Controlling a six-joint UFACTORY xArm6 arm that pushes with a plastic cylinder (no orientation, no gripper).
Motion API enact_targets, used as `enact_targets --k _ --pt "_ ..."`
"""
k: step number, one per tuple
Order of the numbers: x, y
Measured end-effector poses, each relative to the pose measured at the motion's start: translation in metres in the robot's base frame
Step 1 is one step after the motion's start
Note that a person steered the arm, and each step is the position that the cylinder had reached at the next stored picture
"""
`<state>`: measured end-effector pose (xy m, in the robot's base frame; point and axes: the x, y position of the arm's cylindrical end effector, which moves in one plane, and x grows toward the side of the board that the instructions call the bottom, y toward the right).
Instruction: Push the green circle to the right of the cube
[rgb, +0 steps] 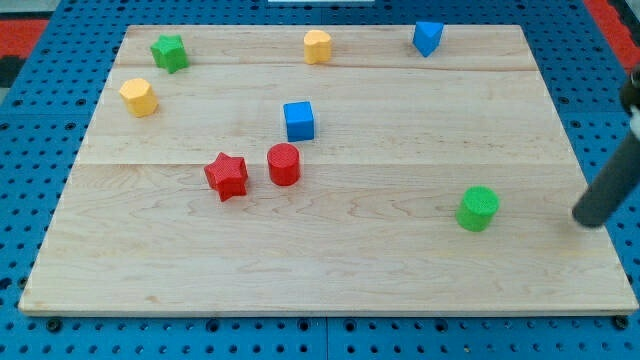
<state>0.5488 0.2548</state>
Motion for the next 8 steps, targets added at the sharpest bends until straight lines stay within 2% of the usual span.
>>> enact_targets --k 1,2,3,4,5,6,7,8 --pt "-0.006 -0.075" --pt "-0.050 -0.094" --pt "-0.072 -0.098" --pt "-0.042 -0.168" --pt "-0.082 -0.179" --pt "-0.114 -0.119" --pt "-0.107 -0.129" --pt "-0.054 -0.141"
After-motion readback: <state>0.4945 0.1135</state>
